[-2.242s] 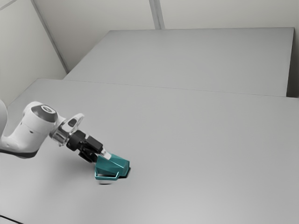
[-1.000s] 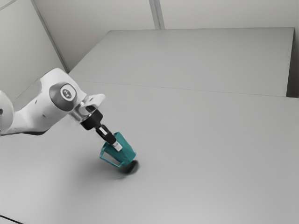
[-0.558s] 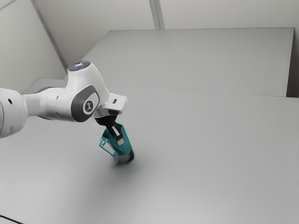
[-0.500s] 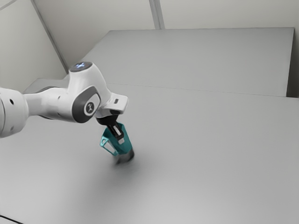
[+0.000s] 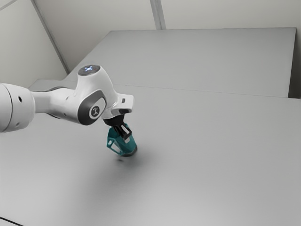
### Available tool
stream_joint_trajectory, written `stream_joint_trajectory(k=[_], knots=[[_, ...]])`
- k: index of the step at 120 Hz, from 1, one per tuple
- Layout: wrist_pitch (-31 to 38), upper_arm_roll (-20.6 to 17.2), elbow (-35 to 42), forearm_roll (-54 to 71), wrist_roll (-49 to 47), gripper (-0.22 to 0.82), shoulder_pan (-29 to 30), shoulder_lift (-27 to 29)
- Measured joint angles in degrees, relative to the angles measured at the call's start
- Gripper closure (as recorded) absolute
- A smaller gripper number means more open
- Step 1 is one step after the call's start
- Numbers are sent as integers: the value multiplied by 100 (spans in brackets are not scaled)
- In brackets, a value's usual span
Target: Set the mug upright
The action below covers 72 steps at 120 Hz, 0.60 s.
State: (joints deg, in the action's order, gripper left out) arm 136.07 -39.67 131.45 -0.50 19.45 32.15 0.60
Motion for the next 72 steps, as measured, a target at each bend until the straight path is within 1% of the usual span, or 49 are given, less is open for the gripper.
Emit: stream_joint_trajectory(k=[12,20,34,43,56,72], knots=[[24,-5,5,16,-199,77,0,-9],[28,-14,6,-7,-291,66,4,-10],[27,-15,6,-31,-418,40,-9,10],[26,-38,6,-38,-487,28,2,34],[23,-126,-4,-43,-574,17,51,97],[-124,-229,-146,-46,-661,9,10,314]])
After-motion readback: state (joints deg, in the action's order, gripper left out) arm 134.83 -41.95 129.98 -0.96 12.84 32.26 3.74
